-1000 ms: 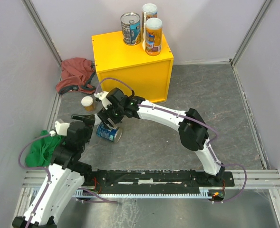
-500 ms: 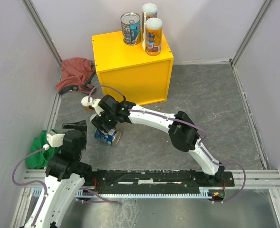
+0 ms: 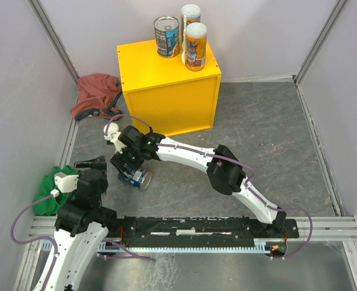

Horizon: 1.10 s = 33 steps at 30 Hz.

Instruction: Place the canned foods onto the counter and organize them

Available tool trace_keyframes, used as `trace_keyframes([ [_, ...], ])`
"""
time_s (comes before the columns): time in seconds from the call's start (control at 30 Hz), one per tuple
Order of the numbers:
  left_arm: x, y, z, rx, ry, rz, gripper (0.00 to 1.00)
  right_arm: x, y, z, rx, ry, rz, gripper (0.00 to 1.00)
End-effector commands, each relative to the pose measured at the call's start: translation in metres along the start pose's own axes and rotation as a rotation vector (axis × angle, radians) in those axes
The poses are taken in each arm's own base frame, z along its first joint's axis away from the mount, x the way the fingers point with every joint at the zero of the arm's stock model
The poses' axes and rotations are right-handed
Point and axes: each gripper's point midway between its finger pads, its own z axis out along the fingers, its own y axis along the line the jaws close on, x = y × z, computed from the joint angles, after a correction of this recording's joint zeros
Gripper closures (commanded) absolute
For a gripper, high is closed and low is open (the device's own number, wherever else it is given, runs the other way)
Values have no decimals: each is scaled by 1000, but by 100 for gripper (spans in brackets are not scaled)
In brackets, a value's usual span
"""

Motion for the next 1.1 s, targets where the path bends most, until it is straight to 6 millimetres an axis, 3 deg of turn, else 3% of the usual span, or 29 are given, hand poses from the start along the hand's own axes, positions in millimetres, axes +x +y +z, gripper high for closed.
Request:
trace_keyframes([
  [0.0, -15, -12, -7, 31, -49, -56, 1, 20, 5, 17, 0, 59, -8, 11],
  [0.23, -15, -11, -9, 33, -42, -56, 2, 40, 2, 32, 15, 117, 2, 9],
  [0.6, -13, -9, -11, 39, -25, -59, 2, 53, -3, 43, 47, 163, 26, 7],
  [0.67, -13, -8, -11, 38, -23, -58, 2, 66, -8, 50, 65, 202, 39, 8],
  [1.07, -11, -8, -11, 49, -9, -73, 3, 95, -26, 48, 170, 320, 75, 12],
])
